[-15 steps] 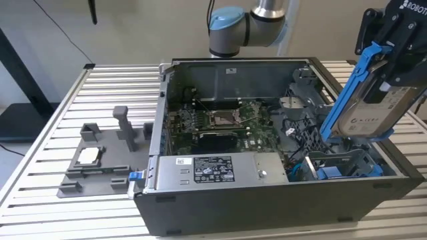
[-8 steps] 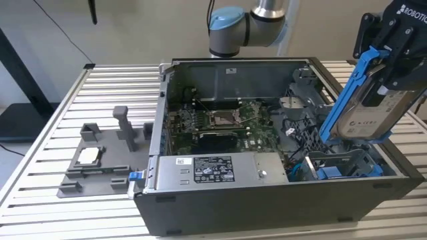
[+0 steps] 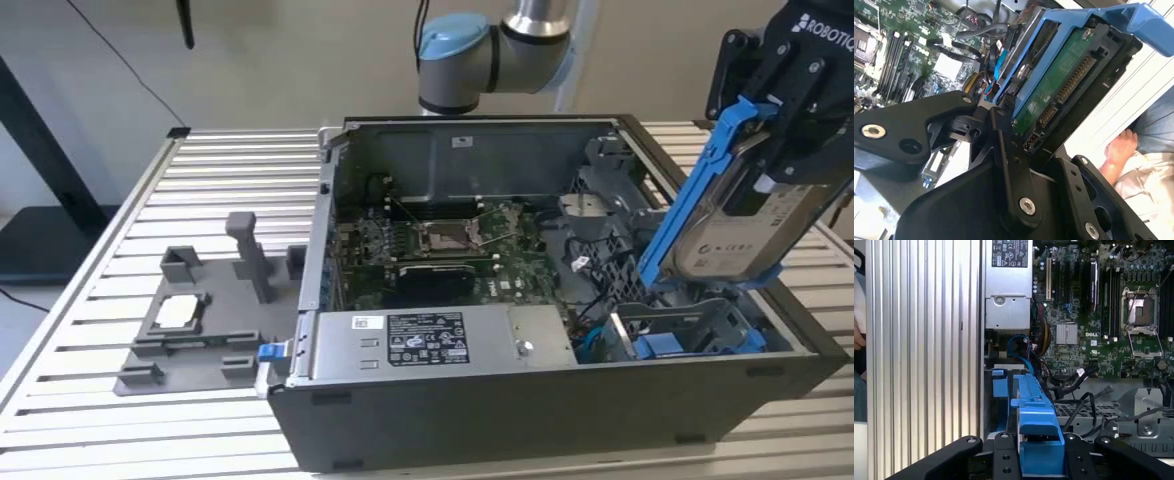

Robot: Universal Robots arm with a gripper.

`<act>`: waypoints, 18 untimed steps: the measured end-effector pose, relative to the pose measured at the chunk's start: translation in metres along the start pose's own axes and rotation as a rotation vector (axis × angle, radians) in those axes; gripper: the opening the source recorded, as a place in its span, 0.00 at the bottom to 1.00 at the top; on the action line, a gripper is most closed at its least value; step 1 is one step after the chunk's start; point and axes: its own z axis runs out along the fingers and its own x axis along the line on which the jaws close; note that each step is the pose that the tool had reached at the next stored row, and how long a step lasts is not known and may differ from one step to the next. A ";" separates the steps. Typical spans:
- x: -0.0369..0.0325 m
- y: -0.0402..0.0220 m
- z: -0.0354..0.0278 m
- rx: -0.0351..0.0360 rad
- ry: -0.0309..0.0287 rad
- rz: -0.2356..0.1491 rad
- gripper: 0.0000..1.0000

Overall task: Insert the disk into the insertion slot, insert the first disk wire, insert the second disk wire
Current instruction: 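Insert the disk into the insertion slot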

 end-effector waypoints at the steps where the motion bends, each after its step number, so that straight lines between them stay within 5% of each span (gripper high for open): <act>1: 0.0002 0.0000 0.0002 0.0000 -0.0001 0.000 0.32; 18: 0.0063 -0.0004 0.0072 0.0000 0.0000 -0.001 0.32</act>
